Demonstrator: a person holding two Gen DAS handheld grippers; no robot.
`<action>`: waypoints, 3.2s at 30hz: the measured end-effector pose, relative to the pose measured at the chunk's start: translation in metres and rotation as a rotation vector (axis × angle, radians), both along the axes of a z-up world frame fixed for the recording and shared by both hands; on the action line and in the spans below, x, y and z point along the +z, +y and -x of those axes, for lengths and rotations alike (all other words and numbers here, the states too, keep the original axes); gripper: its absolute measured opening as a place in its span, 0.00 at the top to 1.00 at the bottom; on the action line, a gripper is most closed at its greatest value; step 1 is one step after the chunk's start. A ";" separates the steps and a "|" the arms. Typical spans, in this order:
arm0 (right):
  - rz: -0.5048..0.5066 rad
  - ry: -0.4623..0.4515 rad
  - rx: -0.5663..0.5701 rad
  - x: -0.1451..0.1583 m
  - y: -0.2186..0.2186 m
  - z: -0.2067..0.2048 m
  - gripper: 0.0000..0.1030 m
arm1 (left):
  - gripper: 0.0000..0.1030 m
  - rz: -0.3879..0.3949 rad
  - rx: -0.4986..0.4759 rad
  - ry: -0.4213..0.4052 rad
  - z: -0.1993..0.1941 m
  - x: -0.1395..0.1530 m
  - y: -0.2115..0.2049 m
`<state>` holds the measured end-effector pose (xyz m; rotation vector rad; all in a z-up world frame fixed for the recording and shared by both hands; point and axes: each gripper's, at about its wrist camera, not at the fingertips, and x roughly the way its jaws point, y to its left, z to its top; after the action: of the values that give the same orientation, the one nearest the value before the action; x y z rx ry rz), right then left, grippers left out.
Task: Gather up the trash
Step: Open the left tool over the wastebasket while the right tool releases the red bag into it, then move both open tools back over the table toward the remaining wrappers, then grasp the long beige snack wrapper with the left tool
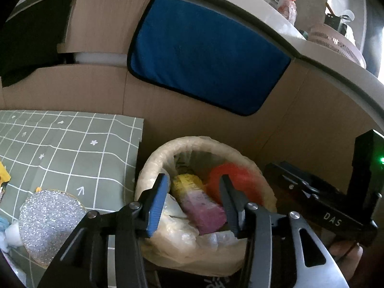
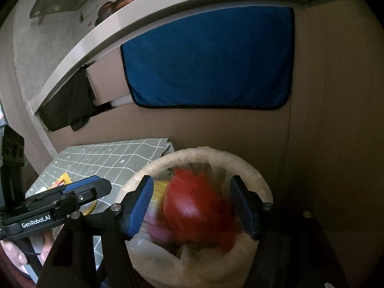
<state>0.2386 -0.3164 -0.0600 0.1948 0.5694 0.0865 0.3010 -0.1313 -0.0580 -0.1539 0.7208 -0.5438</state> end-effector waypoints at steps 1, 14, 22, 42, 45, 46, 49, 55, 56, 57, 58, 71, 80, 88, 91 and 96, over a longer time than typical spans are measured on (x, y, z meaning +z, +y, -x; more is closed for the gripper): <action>0.000 0.000 0.000 0.000 0.000 0.000 0.38 | 0.55 0.000 0.004 0.003 0.000 0.000 0.001; 0.041 -0.020 0.099 0.009 0.030 0.015 0.39 | 0.55 -0.017 0.172 -0.069 0.040 0.018 0.067; 0.133 -0.037 0.178 0.018 0.095 0.024 0.43 | 0.55 -0.015 0.364 -0.091 0.088 0.032 0.163; 0.134 0.083 0.573 -0.010 0.229 0.052 0.43 | 0.55 0.050 0.789 0.132 0.177 -0.055 0.361; 0.147 0.103 0.583 -0.017 0.233 0.050 0.43 | 0.54 0.037 0.746 0.164 0.165 -0.063 0.355; 0.144 0.111 0.582 -0.020 0.233 0.049 0.43 | 0.54 0.024 0.735 0.170 0.160 -0.065 0.352; 0.126 0.127 0.583 -0.024 0.232 0.049 0.43 | 0.52 -0.034 0.734 0.162 0.151 -0.068 0.343; 0.059 0.171 0.608 -0.038 0.234 0.046 0.43 | 0.47 -0.113 0.705 0.152 0.139 -0.068 0.327; 0.054 0.180 0.613 -0.042 0.236 0.045 0.43 | 0.47 -0.126 0.705 0.151 0.137 -0.069 0.325; 0.051 0.188 0.616 -0.045 0.237 0.045 0.43 | 0.47 -0.140 0.703 0.149 0.136 -0.069 0.323; 0.049 0.195 0.617 -0.048 0.239 0.045 0.43 | 0.46 -0.160 0.702 0.147 0.134 -0.069 0.320; 0.183 0.053 0.528 -0.035 0.245 -0.003 0.43 | 0.42 -0.214 0.684 0.140 0.123 -0.072 0.314; -0.058 0.150 0.400 -0.048 0.206 -0.010 0.43 | 0.41 -0.096 0.649 0.151 0.129 -0.070 0.331; -0.283 0.279 0.410 -0.068 0.187 -0.016 0.43 | 0.41 -0.126 0.652 0.123 0.131 -0.072 0.328; -0.339 0.288 0.404 -0.078 0.187 -0.033 0.46 | 0.41 -0.110 0.652 0.122 0.132 -0.071 0.327; -0.327 0.277 0.448 -0.073 0.197 -0.050 0.75 | 0.41 -0.046 0.649 0.141 0.135 -0.069 0.332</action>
<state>0.2888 -0.1190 -0.1332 0.3985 0.8673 0.5974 0.1663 0.2012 -0.1271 -0.3693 0.7701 0.1043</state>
